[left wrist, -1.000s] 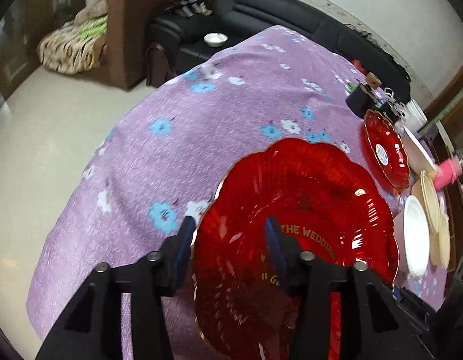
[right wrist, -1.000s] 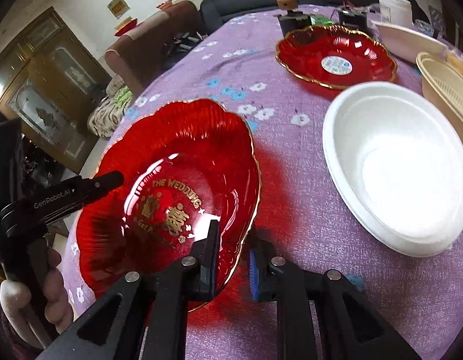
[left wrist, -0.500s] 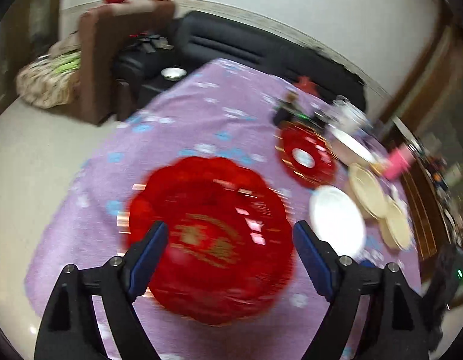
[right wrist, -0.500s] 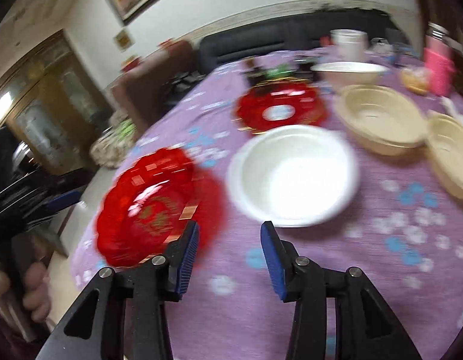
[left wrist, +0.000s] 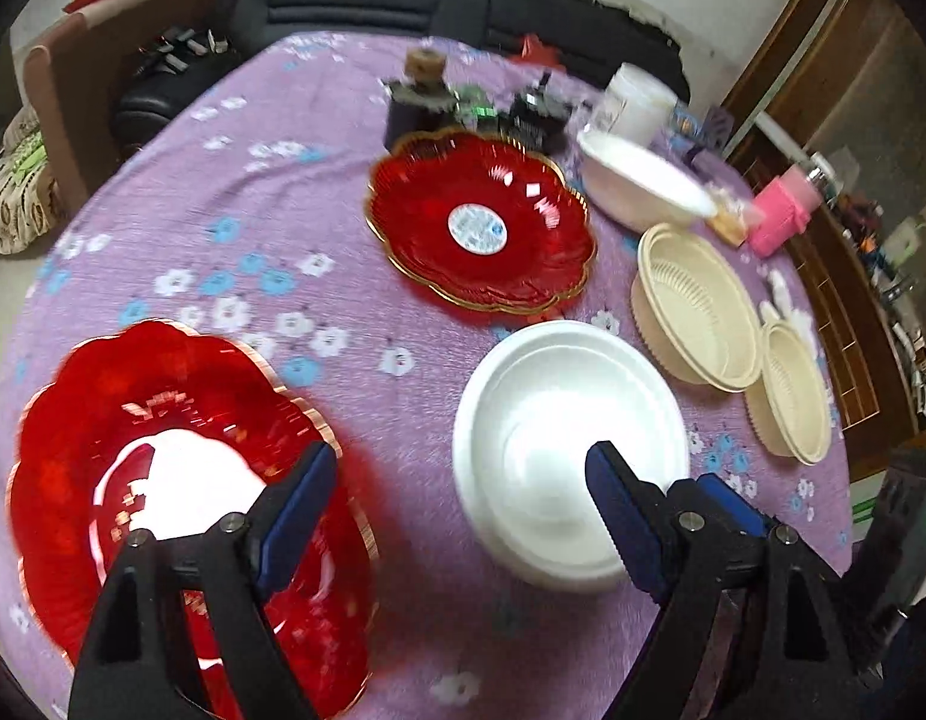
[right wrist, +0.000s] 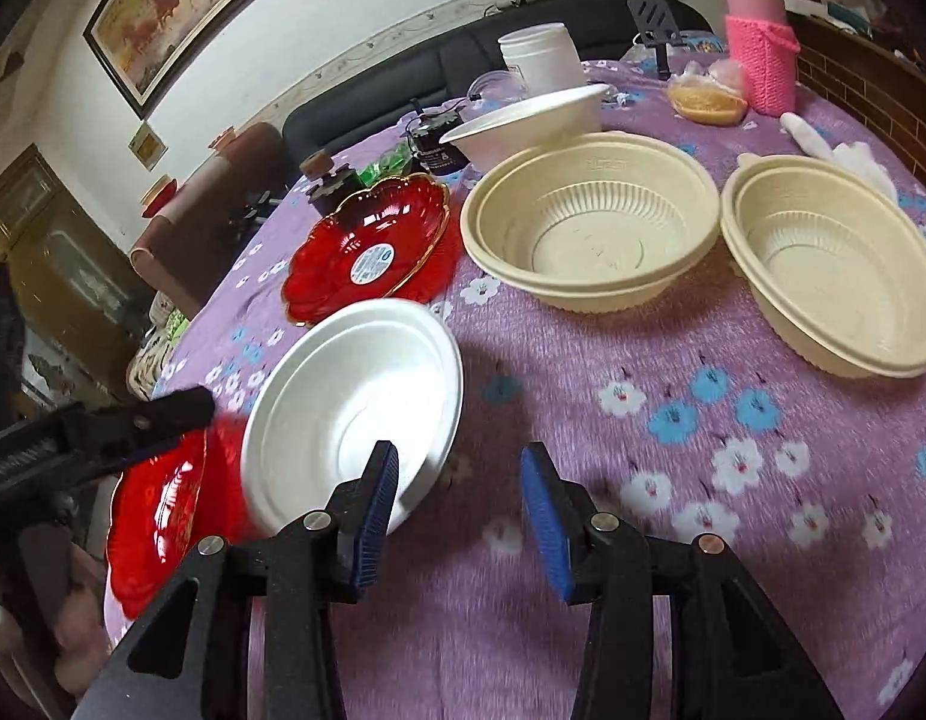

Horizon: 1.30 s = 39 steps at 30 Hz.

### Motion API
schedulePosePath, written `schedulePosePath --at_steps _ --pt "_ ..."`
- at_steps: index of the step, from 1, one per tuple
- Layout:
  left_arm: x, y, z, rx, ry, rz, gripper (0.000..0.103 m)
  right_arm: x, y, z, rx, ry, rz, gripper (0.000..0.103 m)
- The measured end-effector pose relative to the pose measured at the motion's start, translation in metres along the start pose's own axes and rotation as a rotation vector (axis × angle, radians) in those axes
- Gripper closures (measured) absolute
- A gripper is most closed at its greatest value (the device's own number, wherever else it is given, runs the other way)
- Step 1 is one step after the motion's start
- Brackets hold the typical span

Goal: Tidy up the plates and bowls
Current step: 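Grasp the white foam bowl rim with the right tool and lift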

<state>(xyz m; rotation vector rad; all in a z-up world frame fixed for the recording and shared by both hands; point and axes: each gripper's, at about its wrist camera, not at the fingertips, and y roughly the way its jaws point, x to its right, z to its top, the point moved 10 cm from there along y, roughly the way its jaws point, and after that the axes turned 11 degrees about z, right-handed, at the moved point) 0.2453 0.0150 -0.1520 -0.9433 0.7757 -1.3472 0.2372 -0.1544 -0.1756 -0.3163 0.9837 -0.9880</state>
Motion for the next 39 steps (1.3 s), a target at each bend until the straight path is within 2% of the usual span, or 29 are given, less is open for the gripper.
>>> schedulePosePath --at_steps 8,11,13,14,16,17,19,22,26,33,36,39 --pt "0.019 0.031 0.006 -0.043 0.069 0.043 0.02 0.005 0.032 0.006 -0.027 -0.007 0.024 0.057" --pt "0.03 0.039 0.004 -0.071 0.106 0.03 0.039 0.004 0.038 0.002 -0.037 -0.019 0.036 0.056" --pt "0.036 0.046 0.004 -0.088 0.135 0.031 0.057 0.003 0.041 0.002 -0.04 -0.027 0.04 0.058" --pt "0.038 0.049 0.004 -0.088 0.151 0.047 0.06 0.002 0.042 0.001 -0.043 -0.03 0.045 0.064" --pt "0.039 0.05 0.004 -0.081 0.162 0.063 0.076 0.001 0.044 -0.001 -0.052 -0.028 0.059 0.078" --pt "0.04 0.048 0.003 -0.081 0.16 0.056 0.079 0.002 0.042 -0.002 -0.053 -0.031 0.046 0.083" --pt "0.042 0.04 0.001 -0.074 0.153 0.035 0.081 0.003 0.037 0.0 -0.04 -0.04 0.021 0.085" --pt "0.043 0.017 -0.002 -0.035 0.154 0.017 0.081 -0.003 0.023 0.003 -0.017 -0.037 0.042 0.086" --pt "0.031 -0.021 -0.003 0.033 0.134 0.019 0.081 -0.03 -0.001 0.007 0.02 -0.091 0.05 0.087" --pt "-0.04 -0.07 -0.016 0.114 0.049 0.056 0.08 -0.102 -0.006 -0.008 0.006 -0.193 0.125 0.086" --pt "-0.072 -0.075 -0.025 0.124 0.016 0.091 0.08 -0.134 0.008 -0.02 -0.025 -0.24 0.147 0.086" --pt "-0.111 -0.064 -0.034 0.095 -0.048 0.112 0.08 -0.162 0.028 -0.031 -0.065 -0.282 0.163 0.086"
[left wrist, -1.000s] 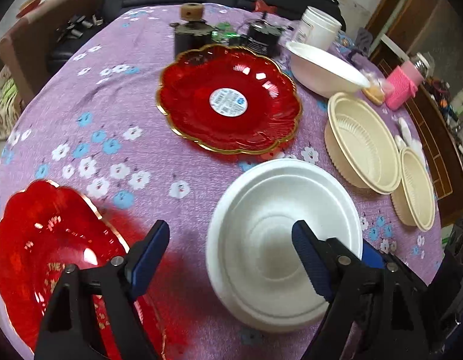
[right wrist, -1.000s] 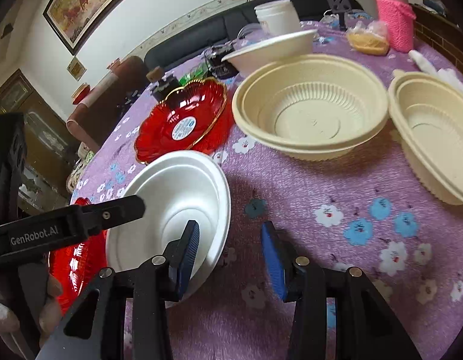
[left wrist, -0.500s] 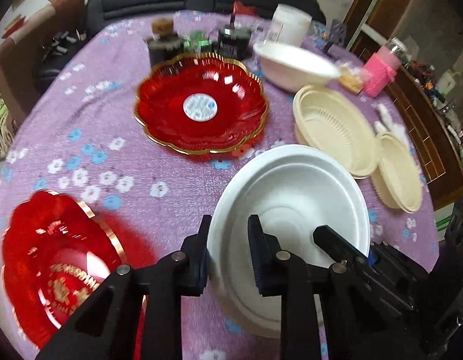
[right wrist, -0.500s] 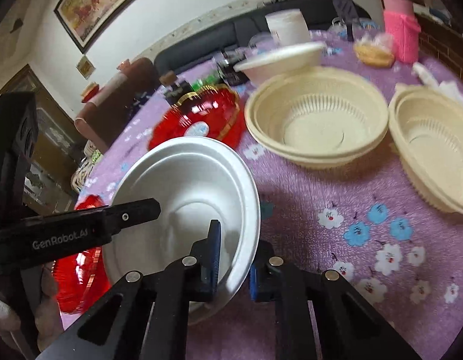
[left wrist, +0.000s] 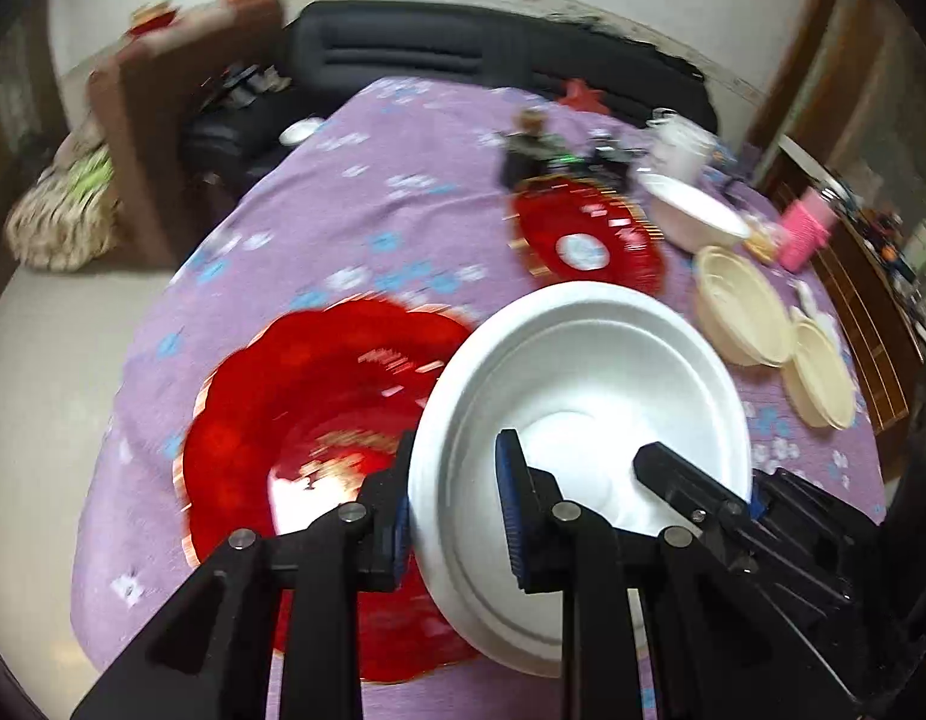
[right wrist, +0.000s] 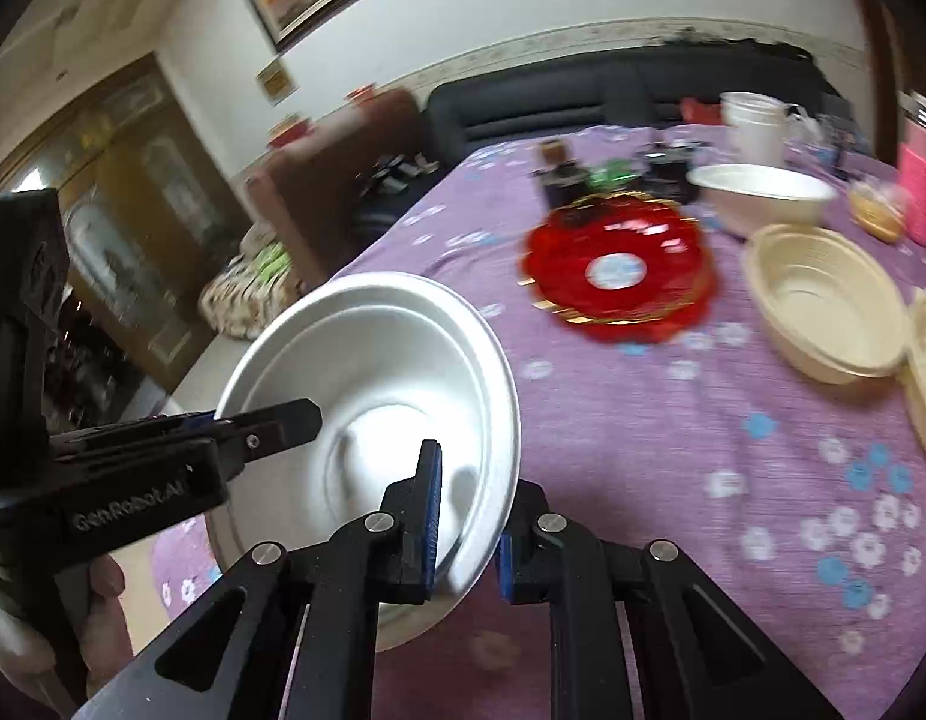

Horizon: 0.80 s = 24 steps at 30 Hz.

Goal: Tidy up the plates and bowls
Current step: 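Grasp the white foam bowl rim with the right tool and lift, then lower the white foam bowl into the red wedding bowl, release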

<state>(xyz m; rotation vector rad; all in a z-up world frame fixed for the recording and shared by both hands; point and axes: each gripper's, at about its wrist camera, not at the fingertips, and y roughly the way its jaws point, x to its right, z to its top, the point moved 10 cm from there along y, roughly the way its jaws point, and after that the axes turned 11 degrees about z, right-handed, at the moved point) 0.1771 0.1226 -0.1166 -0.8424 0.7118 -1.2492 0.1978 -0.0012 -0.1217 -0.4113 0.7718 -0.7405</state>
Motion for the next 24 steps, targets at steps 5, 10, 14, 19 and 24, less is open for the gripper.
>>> schedulePosePath --at_steps 5,10,14,19,24 --pt "-0.036 0.033 -0.012 -0.069 -0.063 0.03 0.08 -0.02 0.049 -0.011 -0.094 -0.044 -0.014 0.086" --pt "-0.054 0.059 -0.018 -0.109 -0.105 0.041 0.08 -0.019 0.082 -0.024 -0.16 -0.041 -0.03 0.086" --pt "-0.061 0.064 -0.019 -0.11 -0.131 0.036 0.065 -0.023 0.09 -0.027 -0.173 -0.07 -0.039 0.086" --pt "-0.066 0.051 -0.014 -0.073 -0.167 0.023 0.046 -0.026 0.093 -0.026 -0.166 -0.084 -0.041 0.079" --pt "-0.076 0.02 -0.005 0.018 -0.206 0.062 0.032 -0.029 0.076 -0.017 -0.106 -0.113 -0.056 0.075"
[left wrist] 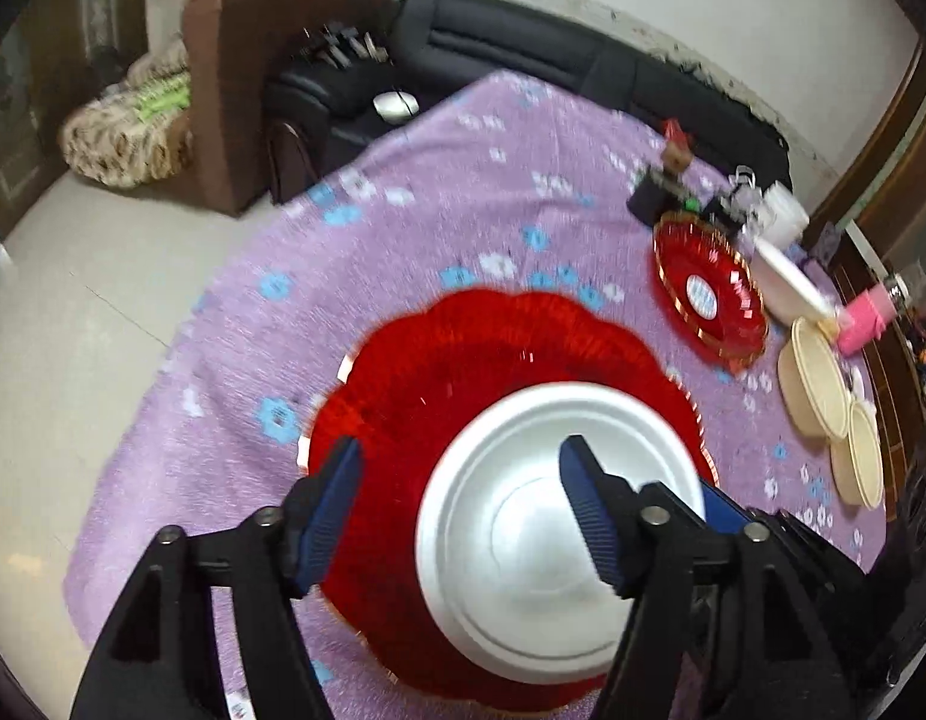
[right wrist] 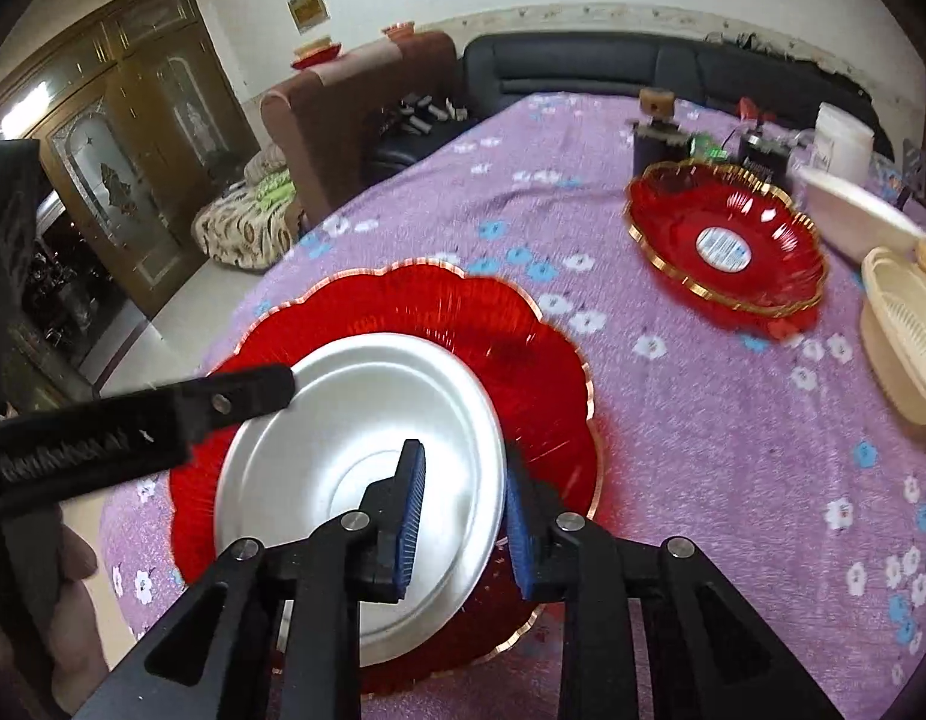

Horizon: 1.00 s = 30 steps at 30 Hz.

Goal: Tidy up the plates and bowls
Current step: 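Lower the white foam bowl into the red wedding bowl, release, then grasp the small red gold-rimmed plate rim with the right tool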

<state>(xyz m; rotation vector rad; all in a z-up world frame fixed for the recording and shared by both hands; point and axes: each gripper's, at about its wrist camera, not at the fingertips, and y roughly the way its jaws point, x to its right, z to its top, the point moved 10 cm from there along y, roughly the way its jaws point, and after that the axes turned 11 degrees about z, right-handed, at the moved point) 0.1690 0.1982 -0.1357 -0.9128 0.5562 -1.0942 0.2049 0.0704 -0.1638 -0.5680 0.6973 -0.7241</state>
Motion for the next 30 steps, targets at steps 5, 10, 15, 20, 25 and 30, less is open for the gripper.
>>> schedulePosePath --at_steps 5,10,15,20,25,30 --pt "0.012 -0.044 0.002 0.1 0.003 -0.039 0.022 0.001 -0.038 0.004 0.082 0.005 -0.004 0.069" --pt "0.052 -0.065 -0.017 0.078 0.045 -0.12 0.022 0.025 -0.074 -0.008 0.121 0.043 -0.033 0.062" --pt "0.096 -0.067 -0.033 0.05 0.103 -0.168 0.022 0.072 -0.102 -0.024 0.14 0.117 -0.092 0.062" --pt "0.129 -0.062 -0.036 0.013 0.16 -0.206 0.022 0.121 -0.125 -0.035 0.157 0.205 -0.131 0.062" --pt "0.145 -0.049 -0.005 0.024 0.182 -0.177 0.022 0.153 -0.125 -0.028 0.158 0.261 -0.141 0.062" --pt "0.156 -0.018 0.044 0.014 0.18 -0.136 0.022 0.184 -0.095 0.001 0.163 0.335 -0.118 0.062"
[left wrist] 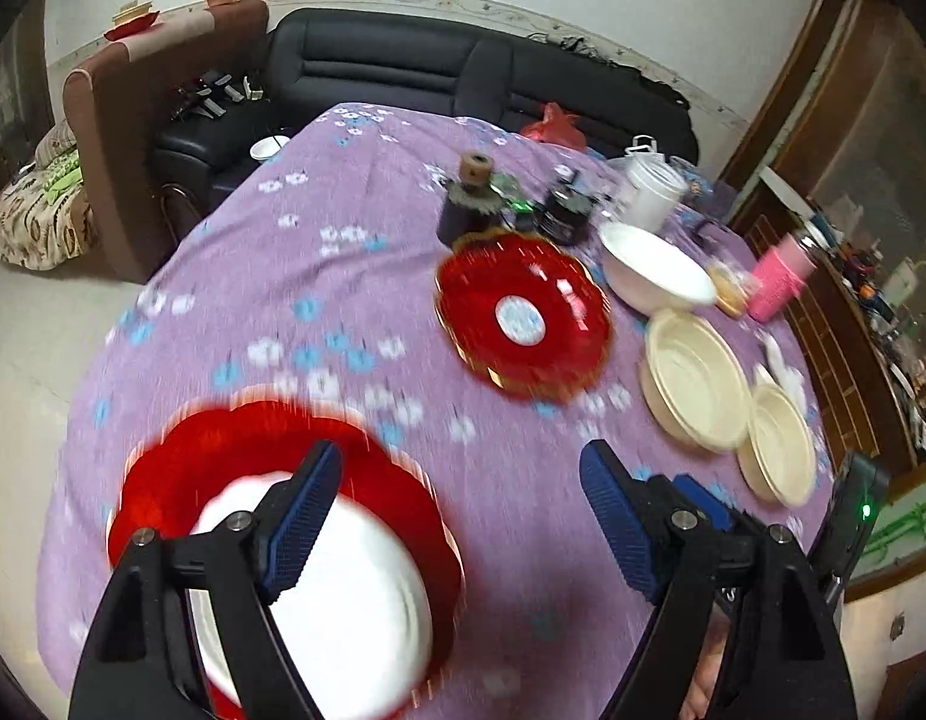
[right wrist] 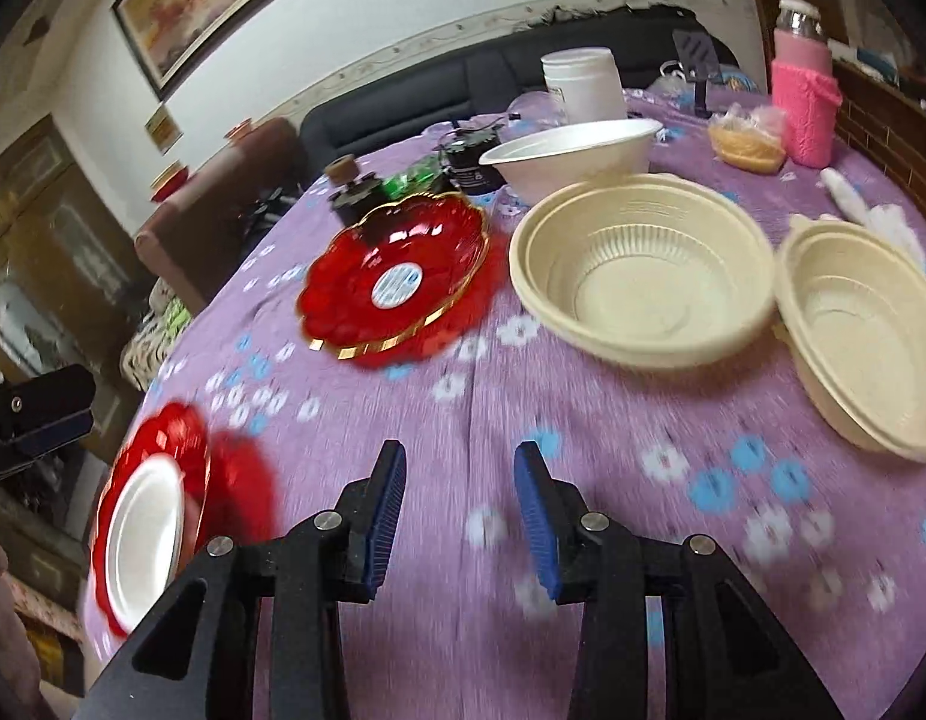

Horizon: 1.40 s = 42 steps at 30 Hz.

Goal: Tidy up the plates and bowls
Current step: 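Grasp the small red gold-rimmed plate rim with the right tool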

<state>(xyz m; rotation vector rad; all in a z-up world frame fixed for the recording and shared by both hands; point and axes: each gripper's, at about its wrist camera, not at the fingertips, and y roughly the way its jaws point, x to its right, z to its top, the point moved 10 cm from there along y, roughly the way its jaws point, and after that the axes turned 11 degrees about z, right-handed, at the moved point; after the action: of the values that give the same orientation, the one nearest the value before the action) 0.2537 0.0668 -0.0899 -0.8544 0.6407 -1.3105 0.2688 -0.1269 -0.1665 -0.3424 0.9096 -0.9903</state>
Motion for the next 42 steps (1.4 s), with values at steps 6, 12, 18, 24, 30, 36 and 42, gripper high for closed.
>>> schedulePosePath --at_steps 6,12,18,24,30,36,42 --pt "0.001 0.069 0.047 -0.086 -0.045 0.001 0.022 0.014 0.053 0.033 -0.003 0.12 0.045 0.062" --pt "0.019 0.126 0.062 -0.154 -0.018 0.03 0.022 0.02 0.083 0.051 0.011 0.153 0.055 0.062" --pt "0.031 0.163 0.073 -0.169 0.0 0.085 0.022 0.014 0.098 0.061 0.01 0.135 0.049 0.062" --pt "0.046 0.18 0.055 -0.261 0.067 0.098 0.049 0.008 0.104 0.061 -0.02 0.136 0.054 0.083" --pt "0.038 0.15 0.024 -0.302 0.074 0.078 0.063 0.008 0.081 0.043 -0.051 0.135 0.063 0.084" --pt "0.048 0.1 -0.031 -0.284 0.155 0.093 0.062 0.0 0.03 0.0 -0.082 0.114 0.072 0.084" --pt "0.067 0.058 -0.094 -0.305 0.169 -0.019 0.062 0.015 -0.027 -0.051 -0.103 0.139 0.082 0.085"
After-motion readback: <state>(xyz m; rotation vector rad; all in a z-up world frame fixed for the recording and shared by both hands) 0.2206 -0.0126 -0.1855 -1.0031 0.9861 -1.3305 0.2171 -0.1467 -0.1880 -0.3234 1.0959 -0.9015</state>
